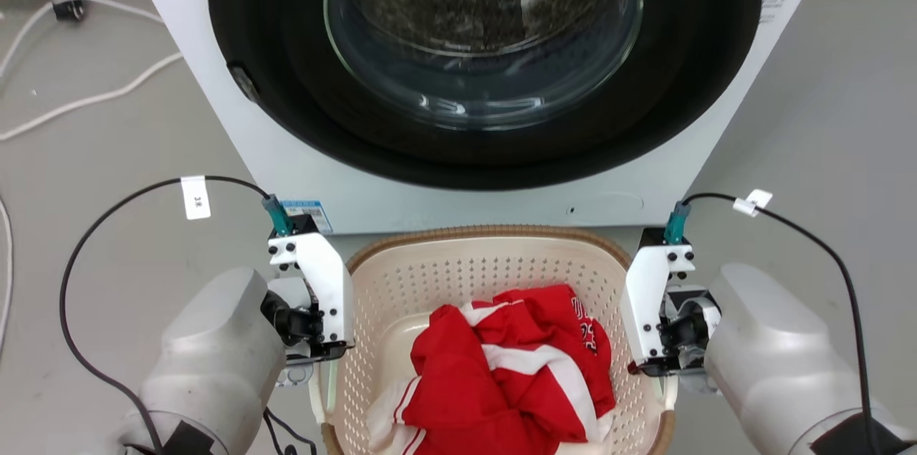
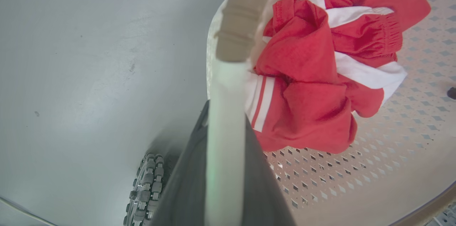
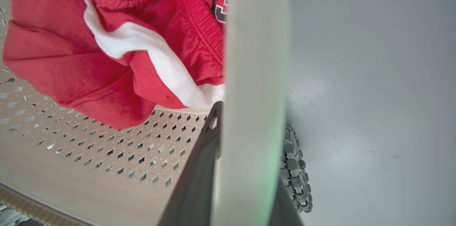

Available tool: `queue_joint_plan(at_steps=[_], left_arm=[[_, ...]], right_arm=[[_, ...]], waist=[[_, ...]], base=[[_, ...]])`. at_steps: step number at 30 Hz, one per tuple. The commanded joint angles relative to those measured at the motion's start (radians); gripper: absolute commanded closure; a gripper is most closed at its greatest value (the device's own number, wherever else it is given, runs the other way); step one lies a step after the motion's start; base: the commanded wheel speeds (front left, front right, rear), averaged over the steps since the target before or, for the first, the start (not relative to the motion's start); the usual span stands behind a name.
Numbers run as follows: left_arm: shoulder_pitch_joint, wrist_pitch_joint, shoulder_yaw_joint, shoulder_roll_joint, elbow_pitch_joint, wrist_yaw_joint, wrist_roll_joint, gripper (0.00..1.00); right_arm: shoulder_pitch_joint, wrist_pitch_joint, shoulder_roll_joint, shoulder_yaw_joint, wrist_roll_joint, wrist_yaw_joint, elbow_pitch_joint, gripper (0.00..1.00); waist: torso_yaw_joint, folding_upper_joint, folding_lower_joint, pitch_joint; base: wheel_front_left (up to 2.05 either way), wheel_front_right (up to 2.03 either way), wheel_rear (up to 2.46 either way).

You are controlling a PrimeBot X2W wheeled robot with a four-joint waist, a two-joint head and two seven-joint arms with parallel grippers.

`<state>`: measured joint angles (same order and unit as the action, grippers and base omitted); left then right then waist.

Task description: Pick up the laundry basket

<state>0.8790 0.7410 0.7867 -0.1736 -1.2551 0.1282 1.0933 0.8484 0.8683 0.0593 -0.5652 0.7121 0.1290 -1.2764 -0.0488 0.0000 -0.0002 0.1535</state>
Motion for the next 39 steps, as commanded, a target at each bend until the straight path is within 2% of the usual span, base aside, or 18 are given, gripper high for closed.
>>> queue_joint_plan(at_steps=[1,9,21,39], left_arm=[[-0.016,0.002,-0.001,0.022,0.004,0.004,0.009,1.00],[-0.053,-0.001,0.003,0.030,-0.009,0.004,0.018,1.00],[-0.105,-0.013,0.008,0.050,-0.020,0.004,0.027,1.00],[-0.136,-0.029,0.010,0.073,-0.024,0.005,0.041,1.00]], right_arm=[[-0.018,-0.005,-0.017,-0.010,0.010,0.003,0.004,1.00],[-0.051,-0.036,-0.017,-0.041,0.031,0.003,0.006,1.00],[-0.118,-0.069,-0.019,-0.060,0.065,0.003,-0.001,1.00],[-0.157,-0.096,-0.022,-0.071,0.101,0.004,-0.006,1.00]], waist=[[-0.002,0.0000,0.0002,-0.040],[0.001,0.0000,0.0002,-0.135],[0.008,0.0000,0.0002,-0.201],[0.010,0.0000,0.0002,-0.221]], base=[[0.00,0.00,0.00],[0.00,0.00,0.00],[0.00,0.00,0.00],[0.00,0.00,0.00]])
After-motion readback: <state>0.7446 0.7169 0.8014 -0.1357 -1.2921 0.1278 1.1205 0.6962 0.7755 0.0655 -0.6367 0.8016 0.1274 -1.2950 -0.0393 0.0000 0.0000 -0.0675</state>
